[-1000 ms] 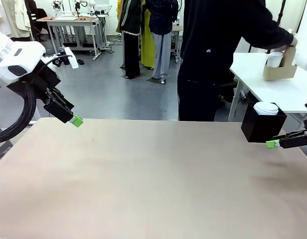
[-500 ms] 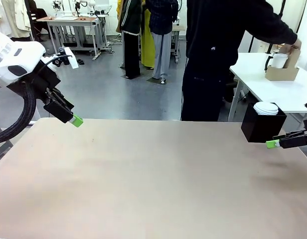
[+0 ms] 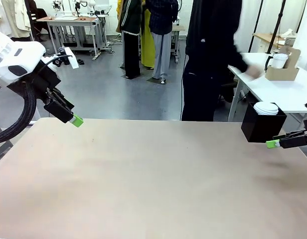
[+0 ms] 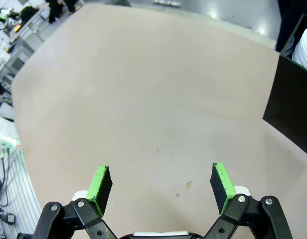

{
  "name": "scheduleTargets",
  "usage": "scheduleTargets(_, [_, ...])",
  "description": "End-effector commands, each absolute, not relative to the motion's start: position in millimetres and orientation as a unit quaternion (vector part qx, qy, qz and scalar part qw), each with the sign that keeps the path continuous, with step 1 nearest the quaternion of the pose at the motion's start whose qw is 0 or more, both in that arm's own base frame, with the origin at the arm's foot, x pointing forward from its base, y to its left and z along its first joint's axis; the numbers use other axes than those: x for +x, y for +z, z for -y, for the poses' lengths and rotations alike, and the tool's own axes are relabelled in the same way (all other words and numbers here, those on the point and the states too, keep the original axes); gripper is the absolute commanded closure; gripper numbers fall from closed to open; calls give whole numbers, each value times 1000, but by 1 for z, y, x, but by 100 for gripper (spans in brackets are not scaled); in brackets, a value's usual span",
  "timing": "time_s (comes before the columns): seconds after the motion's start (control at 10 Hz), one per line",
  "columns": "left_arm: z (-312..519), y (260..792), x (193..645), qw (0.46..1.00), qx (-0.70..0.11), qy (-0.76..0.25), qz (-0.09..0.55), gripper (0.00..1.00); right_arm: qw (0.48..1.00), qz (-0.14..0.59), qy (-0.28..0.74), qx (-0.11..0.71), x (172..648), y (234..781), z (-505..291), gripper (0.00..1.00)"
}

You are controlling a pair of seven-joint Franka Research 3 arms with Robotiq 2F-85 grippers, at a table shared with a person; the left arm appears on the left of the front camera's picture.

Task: Pour a drink into a cup and package it in a carrier.
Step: Insert the held 600 ml Paper Cup into the Cup Carrier.

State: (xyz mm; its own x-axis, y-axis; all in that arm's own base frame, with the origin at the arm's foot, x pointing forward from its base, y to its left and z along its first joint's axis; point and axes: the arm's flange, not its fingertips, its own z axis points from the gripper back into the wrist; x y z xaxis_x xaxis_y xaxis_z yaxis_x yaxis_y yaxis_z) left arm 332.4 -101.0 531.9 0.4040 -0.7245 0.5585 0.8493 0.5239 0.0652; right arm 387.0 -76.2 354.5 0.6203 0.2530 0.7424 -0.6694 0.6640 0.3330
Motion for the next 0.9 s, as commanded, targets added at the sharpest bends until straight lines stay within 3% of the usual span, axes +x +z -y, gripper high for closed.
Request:
scheduleTargets(0.0, [101, 533, 331, 833, -123, -467, 270, 0, 841, 345, 283, 306, 386, 355, 78, 0])
scheduleTargets(0.8, [101, 533, 331, 833, -123, -467, 270, 0, 841, 345, 283, 306, 386, 355, 78, 0])
